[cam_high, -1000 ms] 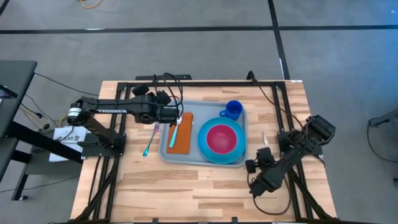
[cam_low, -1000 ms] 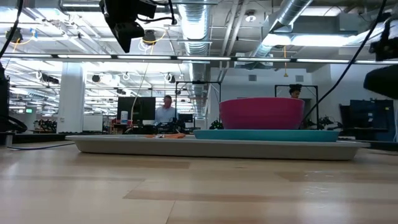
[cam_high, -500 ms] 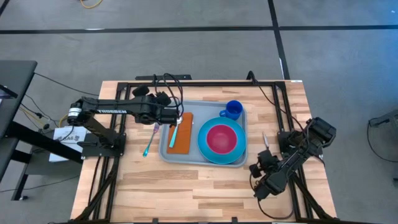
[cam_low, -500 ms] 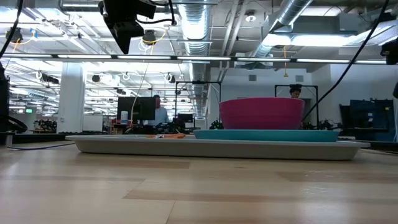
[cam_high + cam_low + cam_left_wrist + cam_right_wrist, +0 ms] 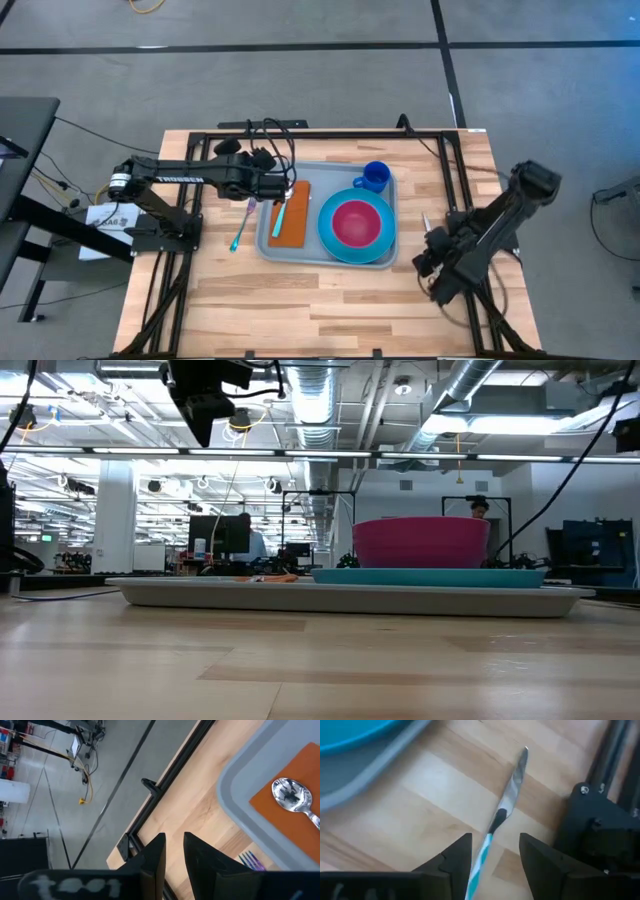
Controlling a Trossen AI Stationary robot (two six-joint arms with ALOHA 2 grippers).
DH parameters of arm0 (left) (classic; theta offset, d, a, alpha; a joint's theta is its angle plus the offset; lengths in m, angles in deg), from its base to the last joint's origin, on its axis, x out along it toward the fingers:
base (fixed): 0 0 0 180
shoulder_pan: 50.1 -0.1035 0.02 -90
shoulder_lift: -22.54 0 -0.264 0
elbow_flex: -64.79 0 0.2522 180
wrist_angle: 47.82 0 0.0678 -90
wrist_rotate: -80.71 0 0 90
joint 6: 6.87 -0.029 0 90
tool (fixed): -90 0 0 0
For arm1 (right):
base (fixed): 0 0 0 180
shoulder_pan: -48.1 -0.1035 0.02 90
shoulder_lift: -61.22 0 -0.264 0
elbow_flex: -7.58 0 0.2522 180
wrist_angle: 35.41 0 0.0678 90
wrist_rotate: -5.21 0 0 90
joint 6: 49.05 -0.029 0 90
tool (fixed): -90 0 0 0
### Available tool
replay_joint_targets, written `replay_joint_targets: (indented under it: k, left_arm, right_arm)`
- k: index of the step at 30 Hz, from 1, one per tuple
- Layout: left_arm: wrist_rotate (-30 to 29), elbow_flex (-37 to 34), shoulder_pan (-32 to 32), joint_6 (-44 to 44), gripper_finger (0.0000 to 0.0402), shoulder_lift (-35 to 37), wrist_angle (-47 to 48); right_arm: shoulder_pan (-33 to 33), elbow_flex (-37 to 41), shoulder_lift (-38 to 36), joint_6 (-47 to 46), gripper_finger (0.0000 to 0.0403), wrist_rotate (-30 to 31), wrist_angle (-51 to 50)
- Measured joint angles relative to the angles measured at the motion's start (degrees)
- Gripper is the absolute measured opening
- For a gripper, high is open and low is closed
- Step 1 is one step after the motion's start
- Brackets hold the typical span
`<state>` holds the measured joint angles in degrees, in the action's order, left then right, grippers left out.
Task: Set up tray
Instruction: Put the white patterned knife on the brown table napkin to the left of the blue plate
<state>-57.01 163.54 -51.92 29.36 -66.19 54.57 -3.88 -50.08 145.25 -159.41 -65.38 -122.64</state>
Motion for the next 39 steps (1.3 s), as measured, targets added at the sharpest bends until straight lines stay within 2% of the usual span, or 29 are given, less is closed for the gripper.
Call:
replay_joint_targets:
  k: [2,6,11,15,21,27,35,39]
  left_arm:
    - [0.0,0.0,0.0,0.0,0.0059,0.0,-0.3]
    - [0.0,0.0,0.0,-0.7,0.0059,0.0,-1.2]
    - [-0.8,0.0,0.0,-0.9,0.0059,0.0,-1.5]
    - [-1.6,0.0,0.0,-1.8,0.0059,0.0,-2.7]
    - [-1.6,0.0,0.0,-2.1,0.0059,0.0,-2.7]
    - [-1.7,0.0,0.0,-2.3,0.0059,0.0,-2.7]
    - [-1.5,0.0,0.0,-2.9,0.0059,0.0,-2.7]
    - [-1.1,0.0,0.0,-3.5,0.0059,0.0,-2.6]
  right_arm:
    - [0.5,3.7,-5.2,0.1,0.0151,-0.2,2.5]
    - [1.6,2.9,-9.9,0.8,0.0133,-0.6,4.6]
    - [4.2,3.0,-9.3,1.6,0.0117,0.0,6.2]
    - [8.1,2.9,-7.1,3.5,0.0114,-6.7,7.2]
    - [11.7,1.7,-3.3,6.6,0.0113,-11.6,7.8]
    - [13.9,1.7,0.7,6.9,0.0113,-12.3,8.9]
    - [17.8,1.4,11.4,6.5,0.0113,-12.0,10.9]
    - [18.2,1.2,13.8,5.2,0.0113,-11.6,10.5]
